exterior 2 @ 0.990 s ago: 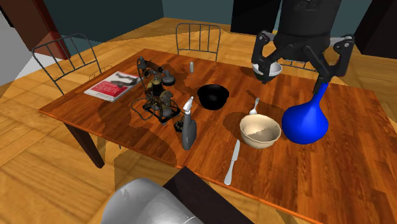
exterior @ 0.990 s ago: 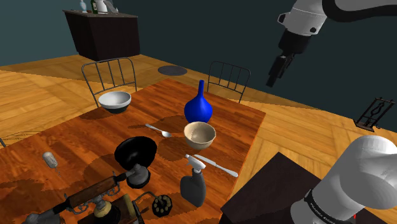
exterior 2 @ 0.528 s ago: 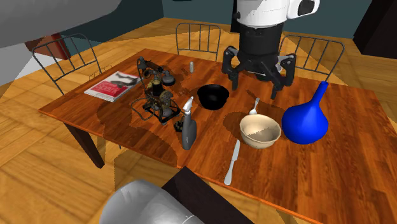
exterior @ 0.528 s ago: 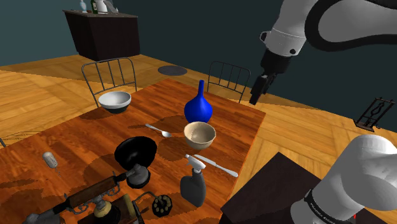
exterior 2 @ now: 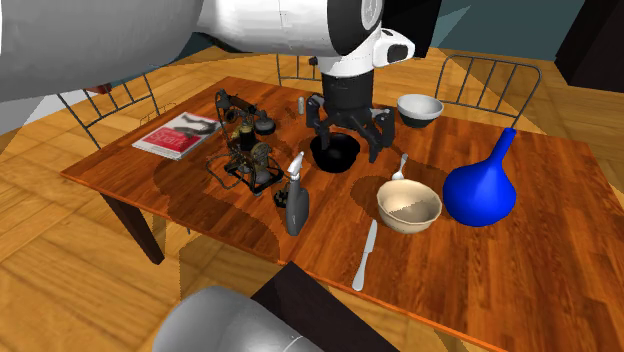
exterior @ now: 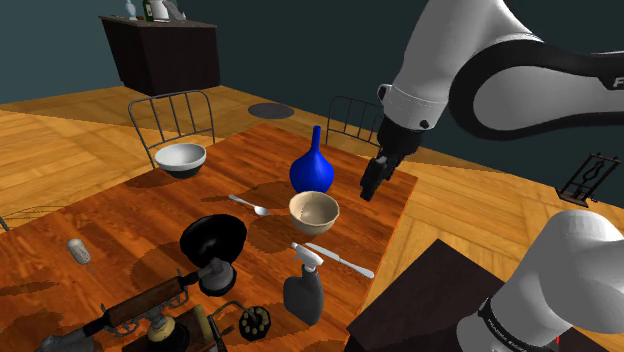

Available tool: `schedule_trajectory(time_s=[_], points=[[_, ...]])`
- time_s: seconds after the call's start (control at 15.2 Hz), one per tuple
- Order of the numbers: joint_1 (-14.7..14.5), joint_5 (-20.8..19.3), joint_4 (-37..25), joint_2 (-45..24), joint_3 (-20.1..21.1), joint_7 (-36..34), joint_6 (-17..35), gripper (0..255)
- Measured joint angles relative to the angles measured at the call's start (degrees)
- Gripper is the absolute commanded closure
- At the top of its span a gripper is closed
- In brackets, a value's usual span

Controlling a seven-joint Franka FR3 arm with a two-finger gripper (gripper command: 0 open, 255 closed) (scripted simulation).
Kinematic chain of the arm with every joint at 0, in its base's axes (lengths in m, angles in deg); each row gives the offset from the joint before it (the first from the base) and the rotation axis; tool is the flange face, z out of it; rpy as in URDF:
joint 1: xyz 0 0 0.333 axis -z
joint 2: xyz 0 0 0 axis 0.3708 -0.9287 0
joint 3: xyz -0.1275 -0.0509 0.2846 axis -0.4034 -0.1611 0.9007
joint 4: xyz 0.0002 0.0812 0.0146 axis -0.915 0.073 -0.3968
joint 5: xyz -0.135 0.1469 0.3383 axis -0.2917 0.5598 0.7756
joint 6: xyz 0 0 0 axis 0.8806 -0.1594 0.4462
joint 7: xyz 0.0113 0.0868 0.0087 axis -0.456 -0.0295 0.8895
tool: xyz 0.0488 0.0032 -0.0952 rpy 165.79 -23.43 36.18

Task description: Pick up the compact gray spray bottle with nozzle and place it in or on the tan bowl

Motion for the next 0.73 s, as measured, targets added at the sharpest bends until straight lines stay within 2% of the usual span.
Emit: schedule_trajectory(time_s=[0.4,0.73], points=[[-2.08,3.26,1.26,-6.51,7.27,-6.55,8.75,0],[-2.26,3.77,-0.37,-14.46,13.83,-12.58,15.94,0]])
